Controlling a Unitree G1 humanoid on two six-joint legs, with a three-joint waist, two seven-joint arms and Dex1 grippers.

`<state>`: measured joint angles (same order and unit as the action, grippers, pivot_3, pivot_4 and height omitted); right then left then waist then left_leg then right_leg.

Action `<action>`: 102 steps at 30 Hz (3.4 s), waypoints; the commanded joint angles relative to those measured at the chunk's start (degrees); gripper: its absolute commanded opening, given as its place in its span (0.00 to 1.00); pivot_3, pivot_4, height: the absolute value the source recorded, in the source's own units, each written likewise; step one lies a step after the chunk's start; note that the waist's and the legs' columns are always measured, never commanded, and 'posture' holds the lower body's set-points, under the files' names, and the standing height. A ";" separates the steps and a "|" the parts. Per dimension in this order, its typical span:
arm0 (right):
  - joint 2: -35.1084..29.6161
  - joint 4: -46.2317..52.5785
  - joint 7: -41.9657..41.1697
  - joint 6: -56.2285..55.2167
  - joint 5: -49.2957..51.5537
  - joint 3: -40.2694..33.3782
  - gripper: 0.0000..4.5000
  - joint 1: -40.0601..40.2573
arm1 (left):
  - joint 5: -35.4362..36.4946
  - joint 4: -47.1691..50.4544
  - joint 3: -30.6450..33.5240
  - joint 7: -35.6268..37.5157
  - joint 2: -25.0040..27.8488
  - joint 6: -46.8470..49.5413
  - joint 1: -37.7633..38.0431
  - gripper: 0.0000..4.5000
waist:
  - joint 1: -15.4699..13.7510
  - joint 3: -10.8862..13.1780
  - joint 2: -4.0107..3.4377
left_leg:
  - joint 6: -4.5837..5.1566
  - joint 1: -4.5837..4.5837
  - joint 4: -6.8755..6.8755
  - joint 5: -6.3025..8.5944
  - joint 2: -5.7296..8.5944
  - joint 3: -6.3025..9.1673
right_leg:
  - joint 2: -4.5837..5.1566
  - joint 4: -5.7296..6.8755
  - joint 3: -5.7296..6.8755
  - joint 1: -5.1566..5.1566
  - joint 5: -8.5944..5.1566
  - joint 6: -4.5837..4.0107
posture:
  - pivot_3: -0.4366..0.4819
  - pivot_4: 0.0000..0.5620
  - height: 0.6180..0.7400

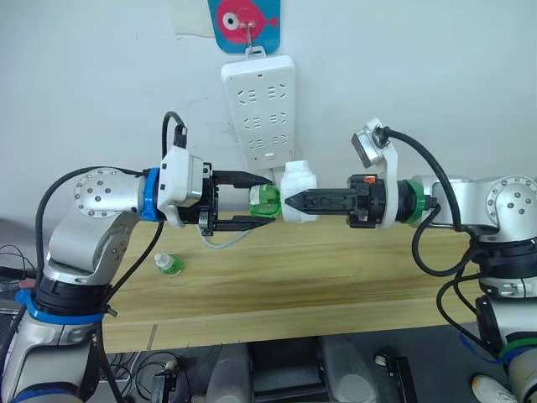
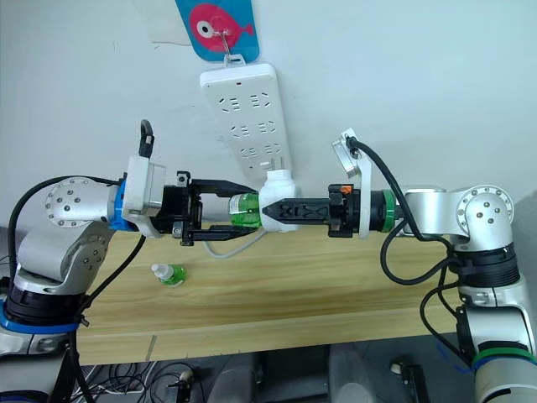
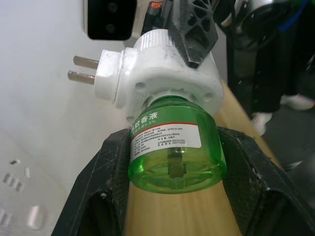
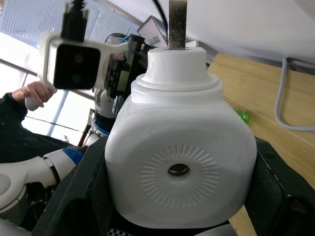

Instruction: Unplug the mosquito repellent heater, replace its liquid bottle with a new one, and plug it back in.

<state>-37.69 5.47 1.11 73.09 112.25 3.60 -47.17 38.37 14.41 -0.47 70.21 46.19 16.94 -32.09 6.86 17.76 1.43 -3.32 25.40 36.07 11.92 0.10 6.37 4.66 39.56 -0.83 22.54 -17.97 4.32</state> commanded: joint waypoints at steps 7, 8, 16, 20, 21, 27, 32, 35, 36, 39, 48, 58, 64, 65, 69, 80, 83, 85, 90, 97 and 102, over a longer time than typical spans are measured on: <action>-4.00 4.23 -3.14 0.35 0.75 3.58 0.67 -0.30 | 15.31 7.14 7.67 -4.10 1.52 17.22 -1.24 0.50 | -0.11 0.00 0.00 | 0.00 0.00 0.01 0.00 0.00 -0.01 | 0.00 0.00 -0.01 0.00 0.00 0.00 | 0.32 0.51 0.92; -4.31 4.41 -3.53 0.35 0.75 3.80 0.67 -0.38 | 16.33 7.43 8.00 -4.47 1.58 18.64 -1.26 0.50 | -0.17 0.00 0.00 | 0.00 0.00 0.01 0.00 0.00 -0.01 | 0.00 0.00 -0.01 0.01 0.00 0.00 | 0.32 0.51 0.92; -6.40 5.64 -5.68 -0.12 0.75 5.38 0.67 -1.14 | 26.16 8.66 10.80 -8.34 2.15 30.21 -1.53 0.50 | -0.28 0.00 0.01 | -0.01 0.00 0.01 0.00 -0.01 -0.02 | 0.00 0.00 -0.01 0.02 0.00 0.00 | 0.32 0.52 0.92; -6.84 6.32 -6.17 -0.69 0.74 5.81 0.67 -1.56 | 32.72 7.48 12.03 -11.92 2.13 36.13 -2.85 0.50 | -0.30 0.00 0.01 | -0.01 0.00 0.01 0.00 -0.01 -0.02 | 0.00 0.00 -0.02 0.02 0.00 0.00 | 0.32 0.52 0.92; -6.91 6.50 -6.36 -0.80 0.74 5.86 0.67 -1.65 | 34.64 7.05 12.32 -12.88 2.27 37.75 -3.19 0.50 | -0.30 0.00 0.01 | -0.01 0.00 0.01 0.00 -0.01 -0.02 | 0.00 0.00 -0.01 0.02 0.00 0.00 | 0.32 0.52 0.92; -6.95 7.89 -7.83 -1.44 0.74 5.90 0.67 -2.38 | 46.12 2.75 13.11 -20.41 2.25 46.03 -5.84 0.50 | -0.30 0.00 0.01 | -0.01 0.00 0.03 0.00 -0.01 -0.03 | 0.00 0.02 -0.02 0.04 0.00 0.00 | 0.31 0.52 0.92; -6.90 9.12 -9.38 -1.88 0.75 5.74 0.67 -3.25 | 57.17 -1.78 12.18 -26.96 3.68 51.54 -7.08 0.50 | -0.27 0.00 0.01 | -0.01 0.00 0.03 -0.01 -0.02 -0.06 | 0.00 0.04 -0.06 0.08 0.00 0.00 | 0.31 0.53 0.92; -7.24 9.28 -9.83 -1.96 0.75 5.97 0.67 -3.32 | 60.49 -2.40 12.01 -29.09 4.69 53.04 -7.13 0.50 | -0.28 0.00 0.01 | -0.01 0.00 0.03 -0.01 -0.02 -0.07 | 0.00 0.05 -0.08 0.09 0.00 0.01 | 0.31 0.53 0.92; -7.36 9.32 -9.95 -1.93 0.75 6.07 0.67 -3.37 | 61.08 -2.32 12.05 -29.61 4.87 53.23 -7.03 0.50 | -0.29 0.00 0.01 | -0.01 -0.01 0.03 -0.01 -0.02 -0.07 | 0.00 0.06 -0.08 0.09 0.00 0.00 | 0.31 0.53 0.92; -7.77 9.50 -10.07 -1.57 0.70 6.58 0.67 -3.59 | 62.96 -1.89 11.94 -30.58 5.91 54.23 -6.21 0.50 | -0.28 0.00 0.01 | -0.02 0.00 0.02 -0.01 -0.02 -0.09 | 0.00 0.06 -0.10 0.12 0.00 0.01 | 0.31 0.53 0.92; -9.55 10.50 -10.62 -0.90 -1.03 7.73 0.67 -4.34 | 61.76 -0.53 12.16 -29.99 6.98 55.15 -4.92 0.50 | -0.34 0.00 0.01 | -0.02 0.00 0.02 -0.01 -0.03 -0.13 | 0.00 0.09 -0.13 0.16 -0.01 0.00 | 0.32 0.52 0.92; -10.85 11.23 -7.59 -3.13 0.43 8.20 0.67 -5.04 | 59.52 0.18 12.49 -28.79 7.19 54.83 -4.09 0.50 | -0.36 0.00 0.01 | -0.02 0.00 0.02 -0.01 -0.03 -0.16 | 0.01 0.09 -0.16 0.18 -0.01 0.00 | 0.31 0.52 0.92; -10.68 11.59 -6.10 -5.28 0.74 7.53 0.67 -4.06 | 58.54 -0.37 12.97 -28.81 6.81 54.08 -4.37 0.50 | -0.36 0.00 0.01 | -0.02 0.00 0.02 -0.01 -0.03 -0.16 | 0.01 0.10 -0.16 0.19 -0.01 0.00 | 0.31 0.52 0.92; -10.63 11.57 -5.91 -5.62 0.74 7.42 0.67 -3.93 | 58.25 -0.39 13.03 -28.75 6.73 53.96 -4.44 0.50 | -0.36 0.00 0.01 | -0.02 0.00 0.02 -0.01 -0.03 -0.16 | 0.01 0.10 -0.16 0.19 -0.01 0.00 | 0.31 0.52 0.92; -10.15 11.38 -4.49 -7.30 0.75 6.88 0.67 -3.39 | 57.44 -0.31 13.12 -28.51 6.48 53.70 -4.47 0.50 | -0.35 0.00 0.01 | -0.02 0.00 0.02 -0.01 -0.03 -0.16 | 0.01 0.10 -0.16 0.19 -0.01 0.00 | 0.31 0.52 0.92; -9.49 11.54 -4.02 -8.37 0.75 6.28 0.67 -3.26 | 56.44 -0.52 13.35 -27.63 6.04 53.60 -4.78 0.50 | -0.33 0.00 0.01 | -0.02 0.00 0.02 -0.01 -0.04 -0.16 | 0.01 0.11 -0.15 0.20 -0.01 0.00 | 0.30 0.52 0.92; -8.62 11.35 -4.47 -8.53 0.75 6.07 0.67 -3.54 | 55.70 -0.12 12.92 -26.84 6.03 53.71 -4.79 0.50 | -0.33 0.00 0.01 | -0.02 0.00 0.02 -0.01 -0.03 -0.16 | 0.01 0.11 -0.16 0.20 -0.01 0.00 | 0.30 0.52 0.92; -7.89 11.02 -4.48 -8.76 0.75 5.78 0.67 -3.71 | 54.75 0.26 12.55 -25.77 6.33 54.09 -4.75 0.50 | -0.31 0.00 0.01 | -0.02 0.00 0.02 -0.01 -0.04 -0.16 | 0.01 0.11 -0.16 0.20 -0.01 0.00 | 0.30 0.52 0.92; -5.05 9.08 -3.12 -9.55 0.75 3.74 0.67 -3.23 | 45.24 4.39 12.66 -21.75 5.30 48.38 -3.37 0.85 | -0.34 -0.01 0.02 | -0.03 0.00 0.02 -0.02 -0.04 -0.18 | 0.01 0.12 -0.18 0.21 -0.01 0.00 | 0.30 0.51 0.92; -2.77 7.29 -1.61 -8.85 0.75 0.99 0.67 -1.59 | 30.56 7.10 11.49 -11.57 4.91 36.48 -0.90 0.91 | -0.36 0.00 0.01 | -0.19 0.01 -0.02 -0.11 -0.05 -0.21 | 0.01 0.10 -0.17 0.23 -0.01 0.00 | 0.30 0.51 0.92; -2.14 6.86 -1.97 -8.05 0.75 -0.42 0.67 -0.57 | 12.84 4.85 9.01 -5.48 1.49 16.73 -0.41 0.91 | -0.61 -0.01 0.01 | -0.16 0.01 -0.01 -0.09 -0.04 -0.22 | 0.01 0.09 -0.17 0.22 -0.01 0.00 | 0.30 0.51 0.92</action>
<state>-39.95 11.26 -0.45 64.93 112.44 5.56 -47.81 55.90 19.36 8.60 62.82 48.42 40.43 -32.39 6.25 17.75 1.44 -3.45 25.42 36.07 11.84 0.07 6.14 4.67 39.65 -0.99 22.76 -17.98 4.32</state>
